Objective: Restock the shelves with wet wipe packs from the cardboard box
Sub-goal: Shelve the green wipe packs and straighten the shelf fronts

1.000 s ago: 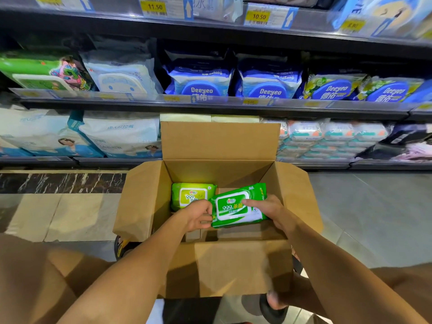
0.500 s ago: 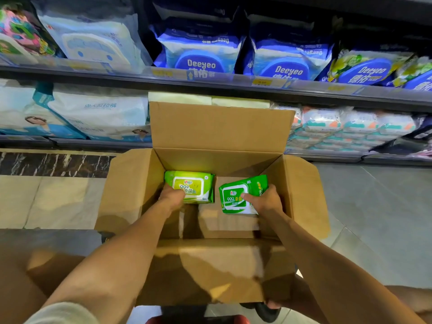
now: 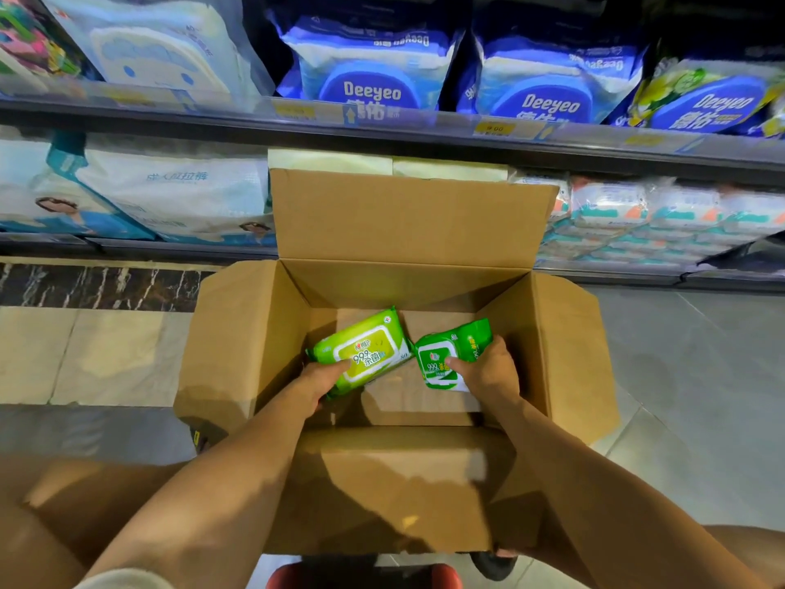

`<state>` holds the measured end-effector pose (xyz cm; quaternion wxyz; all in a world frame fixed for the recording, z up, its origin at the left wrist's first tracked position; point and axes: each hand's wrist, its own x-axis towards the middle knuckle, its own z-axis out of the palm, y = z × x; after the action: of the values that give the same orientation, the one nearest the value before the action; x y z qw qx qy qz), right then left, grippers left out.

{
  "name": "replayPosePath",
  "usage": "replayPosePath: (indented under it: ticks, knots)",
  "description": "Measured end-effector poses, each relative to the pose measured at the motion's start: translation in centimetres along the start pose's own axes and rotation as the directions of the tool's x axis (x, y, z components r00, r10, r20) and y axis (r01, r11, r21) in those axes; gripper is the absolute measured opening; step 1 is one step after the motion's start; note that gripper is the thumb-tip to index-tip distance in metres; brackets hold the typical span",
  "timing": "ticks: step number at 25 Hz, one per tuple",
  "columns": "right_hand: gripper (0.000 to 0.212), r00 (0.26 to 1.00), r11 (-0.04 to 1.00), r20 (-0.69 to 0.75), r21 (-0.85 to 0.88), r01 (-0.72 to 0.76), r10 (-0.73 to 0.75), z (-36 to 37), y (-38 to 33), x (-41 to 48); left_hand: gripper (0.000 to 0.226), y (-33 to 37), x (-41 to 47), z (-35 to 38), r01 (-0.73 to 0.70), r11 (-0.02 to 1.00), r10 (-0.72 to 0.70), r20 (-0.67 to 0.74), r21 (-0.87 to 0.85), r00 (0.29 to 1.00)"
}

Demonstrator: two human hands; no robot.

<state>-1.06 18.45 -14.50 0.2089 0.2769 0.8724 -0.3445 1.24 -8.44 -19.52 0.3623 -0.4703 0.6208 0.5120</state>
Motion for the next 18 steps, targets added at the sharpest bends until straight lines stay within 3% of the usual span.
replayPosePath:
  ticks: [7,13,18]
  knots:
    - [0.067,1.000,1.000,0.031,0.030,-0.001,0.000,0.6,-0.1,0.9,0.092,0.1,3.7,0.2,0.056,0.990,-0.054,0.016,-0.133,0.998]
    - [0.063,0.998,1.000,0.061,0.015,-0.001,0.000,0.5,-0.4,2.0,0.053,0.2,4.7,0.7,0.089,0.978,-0.081,0.048,-0.188,0.996]
    - [0.062,0.998,1.000,0.064,-0.014,-0.002,0.003,0.6,0.0,2.2,0.057,0.1,4.6,0.3,0.110,0.979,-0.101,0.063,-0.174,0.993]
